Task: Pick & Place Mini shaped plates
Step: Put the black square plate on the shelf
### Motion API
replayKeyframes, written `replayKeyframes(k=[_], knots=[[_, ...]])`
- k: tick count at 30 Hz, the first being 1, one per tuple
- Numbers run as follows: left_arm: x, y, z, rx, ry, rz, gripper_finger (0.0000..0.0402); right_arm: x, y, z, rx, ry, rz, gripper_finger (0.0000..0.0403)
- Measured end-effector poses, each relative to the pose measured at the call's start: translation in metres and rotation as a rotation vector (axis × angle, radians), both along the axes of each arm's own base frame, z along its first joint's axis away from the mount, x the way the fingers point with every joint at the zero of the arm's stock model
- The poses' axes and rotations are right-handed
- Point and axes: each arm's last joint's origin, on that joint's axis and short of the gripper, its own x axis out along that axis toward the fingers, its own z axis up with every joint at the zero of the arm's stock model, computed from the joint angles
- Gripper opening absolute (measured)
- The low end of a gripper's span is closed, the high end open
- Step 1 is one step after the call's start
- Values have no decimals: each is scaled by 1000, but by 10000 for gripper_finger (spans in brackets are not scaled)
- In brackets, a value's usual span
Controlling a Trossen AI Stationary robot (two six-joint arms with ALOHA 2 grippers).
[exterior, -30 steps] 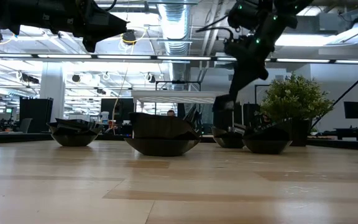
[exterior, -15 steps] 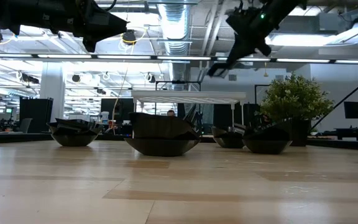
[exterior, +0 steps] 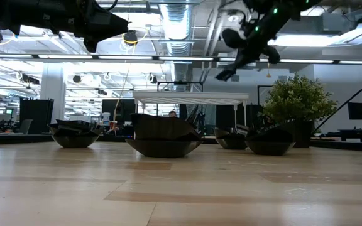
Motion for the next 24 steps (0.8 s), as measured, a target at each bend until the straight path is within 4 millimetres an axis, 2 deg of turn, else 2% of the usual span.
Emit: replayKeyframes(k=[6,18,24], knots=[[0,0,0,0,0,0,93,-1,-5,-17,28,1,-33,3],[0,0,0,0,0,0,93,0,-5,-16,76,-105,-88,3],[0,0,0,0,-1,0,93,2,0,-17,79,-105,-75,3]])
